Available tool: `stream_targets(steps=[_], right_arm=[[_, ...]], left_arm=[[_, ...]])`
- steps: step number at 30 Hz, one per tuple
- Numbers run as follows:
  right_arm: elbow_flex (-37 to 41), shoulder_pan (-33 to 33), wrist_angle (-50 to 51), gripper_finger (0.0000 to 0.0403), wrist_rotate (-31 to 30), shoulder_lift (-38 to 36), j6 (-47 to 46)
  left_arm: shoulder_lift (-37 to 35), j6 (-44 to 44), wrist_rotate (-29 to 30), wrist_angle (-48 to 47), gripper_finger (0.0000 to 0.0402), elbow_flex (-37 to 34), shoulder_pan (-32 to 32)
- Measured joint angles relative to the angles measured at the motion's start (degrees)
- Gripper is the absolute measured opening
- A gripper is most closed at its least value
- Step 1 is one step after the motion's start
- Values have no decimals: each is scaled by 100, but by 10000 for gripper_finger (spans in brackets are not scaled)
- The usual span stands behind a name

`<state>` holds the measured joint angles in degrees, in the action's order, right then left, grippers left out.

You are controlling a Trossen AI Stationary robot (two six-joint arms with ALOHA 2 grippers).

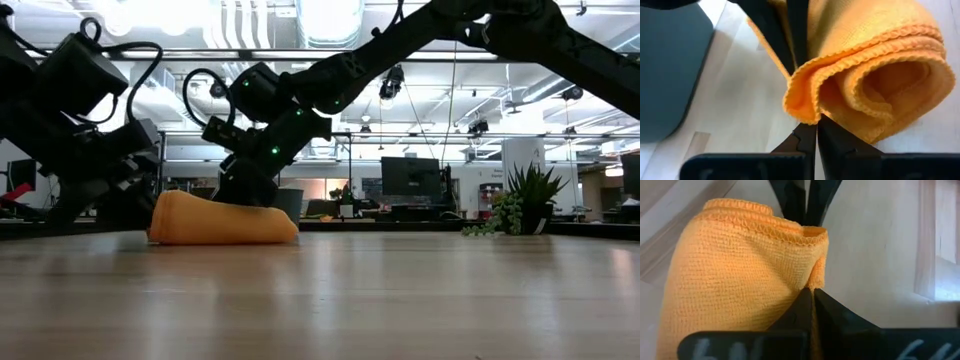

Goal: Fold microfiber towels
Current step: Fold the orange microfiber towel

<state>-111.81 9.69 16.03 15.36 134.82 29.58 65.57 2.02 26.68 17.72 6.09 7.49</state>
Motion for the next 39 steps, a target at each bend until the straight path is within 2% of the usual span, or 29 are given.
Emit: stream_targets(steps=[4, 12, 16, 21, 29, 34, 39], right_arm=[[4, -7, -4, 9, 2, 2, -16], [2, -4, -4, 12, 0, 9, -274], [1, 12, 6, 30, -2, -42, -447], [-48, 20, 60, 68, -4, -109, -501], [-354, 46, 575, 126, -48, -162, -566], [-488, 59, 905, 143, -54, -162, -557], [-522, 85, 1112, 140, -202, -216, -557]], left_arm=[[-428, -27, 1, -499, 23, 5, 0], [-1004, -99, 27, -1056, 143, 153, 0], [-1231, -17, 28, -1636, 175, 298, 0], [-1524, -16, 7, -2228, 180, 516, 2], [-1901, -17, -86, -2476, 180, 774, 3], [-2054, -179, -84, -2783, 180, 804, 2], [-2013, -752, 51, -2790, 180, 804, 2]])
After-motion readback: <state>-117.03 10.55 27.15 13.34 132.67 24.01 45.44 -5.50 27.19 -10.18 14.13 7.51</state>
